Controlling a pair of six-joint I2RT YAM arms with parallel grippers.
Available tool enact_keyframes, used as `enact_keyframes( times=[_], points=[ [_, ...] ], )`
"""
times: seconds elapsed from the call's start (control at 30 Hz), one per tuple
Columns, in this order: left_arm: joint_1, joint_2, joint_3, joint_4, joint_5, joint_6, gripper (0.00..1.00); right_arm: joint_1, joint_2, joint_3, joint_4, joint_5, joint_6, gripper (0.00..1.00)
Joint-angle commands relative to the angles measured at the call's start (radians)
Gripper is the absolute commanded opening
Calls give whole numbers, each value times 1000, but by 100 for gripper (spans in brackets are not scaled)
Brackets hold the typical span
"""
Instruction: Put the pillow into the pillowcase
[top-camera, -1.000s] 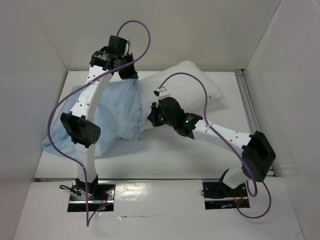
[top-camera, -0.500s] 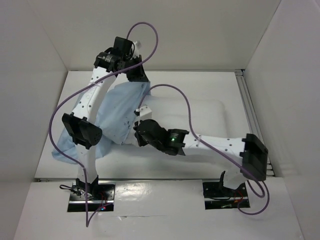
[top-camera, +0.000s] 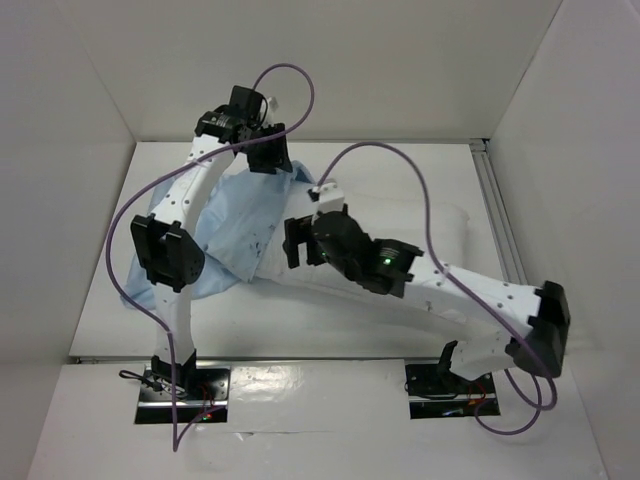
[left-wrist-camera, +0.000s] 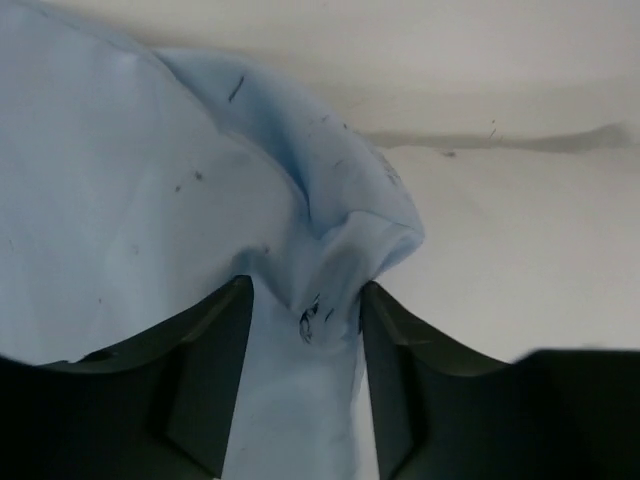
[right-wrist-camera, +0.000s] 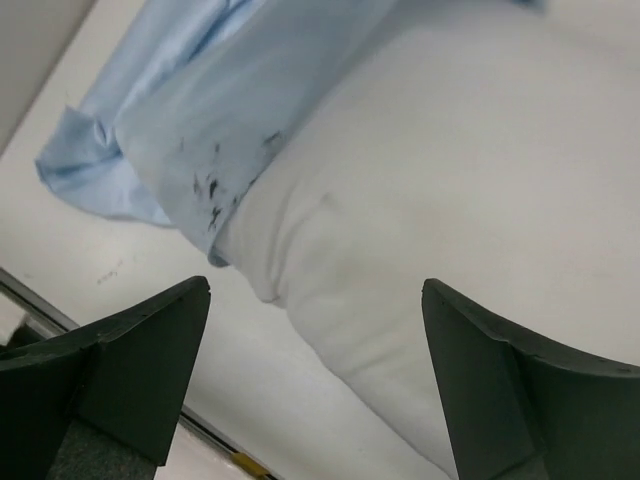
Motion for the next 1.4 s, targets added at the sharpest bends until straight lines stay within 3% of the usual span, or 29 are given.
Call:
enact_keyframes(
  times=[0.0, 0.2, 0.3, 0.4, 0.67, 0.7, 0.8, 0.87, 0.97, 1.1, 1.37],
  points=[
    [-4, -6, 80, 9, 15, 37, 62, -18, -144, 45, -131, 132, 4, 94],
    [-4, -116, 155, -35, -135, 46, 74, -18, -218, 66, -269, 196, 25, 97],
    [5, -207, 115, -35, -259, 55, 74, -18, -218, 77, -278, 159, -16, 98],
    [14, -366, -36, -35, -331, 41, 74, -18, -195, 77, -268, 99, -50, 99],
    [4, -908, -788, 2, -418, -162, 79, -18, -117, 68, -199, -8, -110, 99],
    [-12, -962, -939, 14, -395, -190, 81, -18, -105, 68, -188, -17, -122, 99],
    [-42, -1146, -1198, 69, -332, -313, 82, -18, -80, 68, -170, -39, -140, 99],
    [-70, -1230, -1297, 119, -255, -386, 82, -27, -68, 68, -169, -48, -150, 99],
    [-114, -1273, -1471, 227, -240, -451, 88, -27, -39, 78, -169, -74, -159, 99],
    [-206, -1273, -1651, 372, -321, -491, 92, -36, -28, 69, -169, -99, -159, 99],
    [-222, -1197, -1782, 658, -417, -500, 94, -36, -29, 60, -215, -111, -150, 99]
  ],
)
